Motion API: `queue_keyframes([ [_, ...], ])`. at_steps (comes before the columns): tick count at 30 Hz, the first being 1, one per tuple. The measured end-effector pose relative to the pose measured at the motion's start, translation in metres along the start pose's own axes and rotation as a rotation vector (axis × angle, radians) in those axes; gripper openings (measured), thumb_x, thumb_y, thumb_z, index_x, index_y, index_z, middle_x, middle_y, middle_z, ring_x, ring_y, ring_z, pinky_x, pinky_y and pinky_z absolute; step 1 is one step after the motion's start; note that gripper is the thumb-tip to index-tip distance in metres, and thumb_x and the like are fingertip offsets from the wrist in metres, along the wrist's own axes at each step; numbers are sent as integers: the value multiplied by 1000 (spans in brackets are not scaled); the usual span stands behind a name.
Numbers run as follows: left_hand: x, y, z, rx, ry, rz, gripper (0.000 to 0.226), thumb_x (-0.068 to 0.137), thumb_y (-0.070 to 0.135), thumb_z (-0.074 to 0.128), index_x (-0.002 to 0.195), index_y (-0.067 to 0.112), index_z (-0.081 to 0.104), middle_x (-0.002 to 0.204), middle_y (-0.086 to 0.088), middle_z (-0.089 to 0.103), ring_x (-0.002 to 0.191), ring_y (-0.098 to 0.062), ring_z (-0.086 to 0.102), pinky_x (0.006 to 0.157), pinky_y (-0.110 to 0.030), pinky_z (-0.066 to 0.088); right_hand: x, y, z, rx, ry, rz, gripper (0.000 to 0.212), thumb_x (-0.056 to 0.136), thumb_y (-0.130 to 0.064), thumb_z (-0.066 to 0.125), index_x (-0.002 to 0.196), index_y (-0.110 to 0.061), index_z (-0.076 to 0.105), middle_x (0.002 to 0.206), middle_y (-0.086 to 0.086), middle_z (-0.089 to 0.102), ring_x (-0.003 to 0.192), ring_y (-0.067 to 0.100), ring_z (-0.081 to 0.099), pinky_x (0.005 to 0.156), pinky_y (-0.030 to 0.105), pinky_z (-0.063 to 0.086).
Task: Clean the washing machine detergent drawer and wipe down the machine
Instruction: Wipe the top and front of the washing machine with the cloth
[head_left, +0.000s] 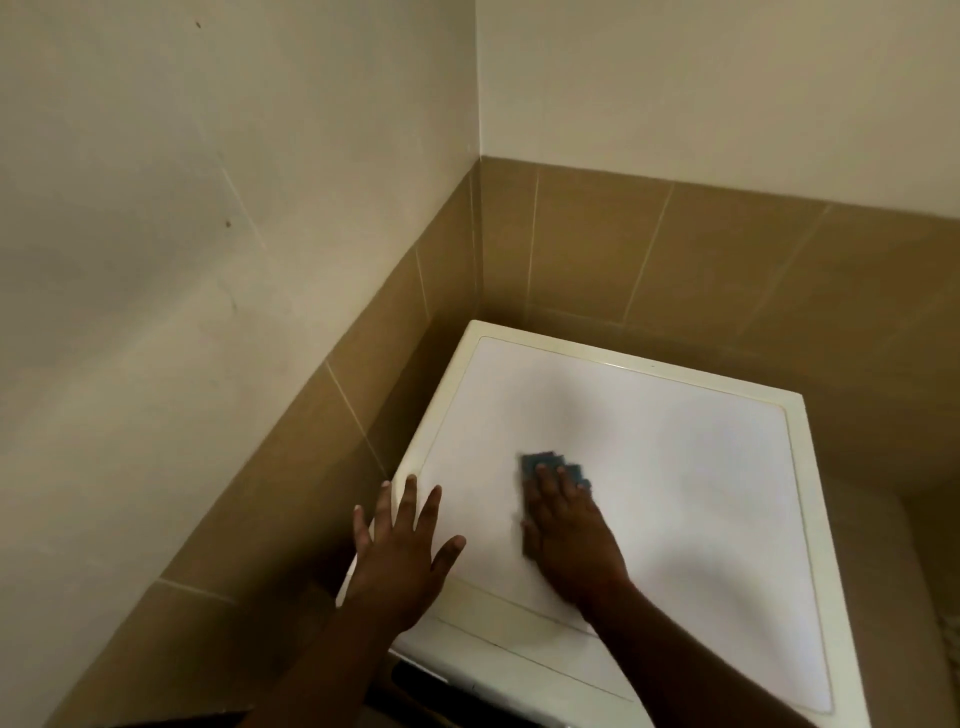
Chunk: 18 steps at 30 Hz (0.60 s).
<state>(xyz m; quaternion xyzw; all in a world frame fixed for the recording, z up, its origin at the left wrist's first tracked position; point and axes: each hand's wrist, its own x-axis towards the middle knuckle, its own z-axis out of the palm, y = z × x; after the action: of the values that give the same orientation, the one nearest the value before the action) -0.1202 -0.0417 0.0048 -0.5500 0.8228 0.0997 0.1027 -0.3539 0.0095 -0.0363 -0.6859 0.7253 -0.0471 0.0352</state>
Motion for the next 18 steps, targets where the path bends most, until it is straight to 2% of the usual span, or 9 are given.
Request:
queue_keyframes([
  [2,-3,0,2,-7,66,-1,75,92,74,6,154,33,4,163,-4,3,149,-35,0,113,-60,-6,8,-1,2,37,13,151,60,100,-43,27,152,-14,27,158,12,24,146,35,18,118,51,18],
  [5,-4,-1,-2,-18,102,-33,76,89,77,4,153,38,-7,163,-1,-7,149,-31,-11,113,-60,-10,14,-8,8,3,-15,-166,59,101,-43,28,153,-15,25,158,13,23,147,35,17,117,53,21],
  [6,-3,-2,-4,-13,95,-38,76,88,78,1,152,39,-10,163,0,-8,149,-31,-12,113,-60,-10,21,-1,5,-3,-21,-205,59,101,-42,28,153,-15,23,159,13,23,147,35,17,117,53,22],
  [9,1,-6,-6,-33,88,-40,78,85,79,-3,152,39,-10,163,-1,-6,148,-30,-13,113,-61,-10,42,11,4,47,41,80,59,100,-42,25,152,-14,26,158,14,26,146,36,20,118,50,18],
  [10,4,-8,-8,-32,88,-42,80,84,80,-5,152,39,-10,163,-1,-5,148,-29,-14,114,-61,-10,45,4,6,53,33,106,59,100,-42,26,152,-13,27,157,14,27,146,36,20,118,50,17],
  [13,18,-13,-12,-18,62,-36,86,77,81,-14,151,38,-13,164,-2,-7,148,-30,-14,114,-61,-10,51,-3,10,-5,7,-167,59,101,-43,24,153,-15,24,159,12,24,147,33,15,118,52,19],
  [14,22,-15,-12,-4,55,-26,87,75,81,-17,151,38,-14,163,-2,-8,148,-30,-15,114,-61,-10,58,5,7,-5,14,-156,58,102,-42,23,153,-15,23,159,11,23,148,32,15,119,51,18],
  [17,37,-21,-15,5,72,-2,91,74,81,-20,152,35,-10,164,-4,-6,149,-31,-11,114,-61,-8,75,11,6,41,70,177,59,100,-41,24,152,-14,26,159,11,24,147,34,17,118,47,14],
  [18,43,-23,-15,9,75,4,92,74,82,-19,153,34,-8,164,-4,-6,149,-31,-10,114,-61,-7,78,3,7,52,55,191,59,101,-41,24,153,-14,25,159,10,22,147,34,16,118,47,14],
])
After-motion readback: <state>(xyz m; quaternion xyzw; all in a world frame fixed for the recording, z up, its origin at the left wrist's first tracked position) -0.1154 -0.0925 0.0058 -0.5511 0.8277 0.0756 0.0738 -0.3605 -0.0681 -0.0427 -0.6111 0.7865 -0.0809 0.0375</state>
